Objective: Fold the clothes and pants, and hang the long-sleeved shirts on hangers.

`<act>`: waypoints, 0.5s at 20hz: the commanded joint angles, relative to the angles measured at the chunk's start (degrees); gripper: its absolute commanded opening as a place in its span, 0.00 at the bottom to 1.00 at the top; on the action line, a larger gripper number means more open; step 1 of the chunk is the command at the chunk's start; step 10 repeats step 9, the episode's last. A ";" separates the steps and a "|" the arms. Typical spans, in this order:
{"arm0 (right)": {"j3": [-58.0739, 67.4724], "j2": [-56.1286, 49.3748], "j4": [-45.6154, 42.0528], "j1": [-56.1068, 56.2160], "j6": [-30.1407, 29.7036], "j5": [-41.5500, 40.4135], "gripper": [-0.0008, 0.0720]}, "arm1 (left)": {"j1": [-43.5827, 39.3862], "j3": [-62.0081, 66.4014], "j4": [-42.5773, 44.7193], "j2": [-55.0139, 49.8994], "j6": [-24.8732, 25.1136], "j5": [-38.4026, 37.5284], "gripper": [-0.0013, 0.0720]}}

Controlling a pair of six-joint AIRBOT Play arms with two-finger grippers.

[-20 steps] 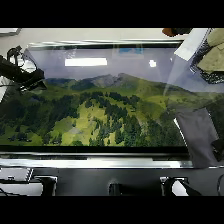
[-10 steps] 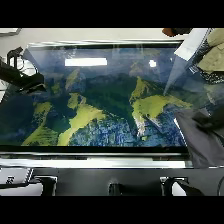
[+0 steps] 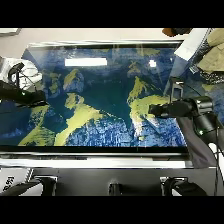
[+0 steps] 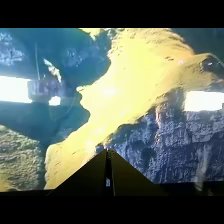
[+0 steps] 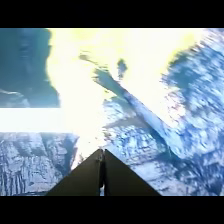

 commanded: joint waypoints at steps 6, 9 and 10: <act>0.07 0.02 0.31 2.23 -0.13 1.73 0.06 | -0.02 -1.36 0.57 0.76 0.26 0.74 0.04; 0.07 0.04 0.31 2.23 -0.13 1.75 0.06 | -0.02 -1.36 0.57 0.76 0.26 0.74 0.04; 0.07 0.04 0.31 2.23 -0.13 1.75 0.06 | -0.02 -1.36 0.57 0.76 0.26 0.74 0.04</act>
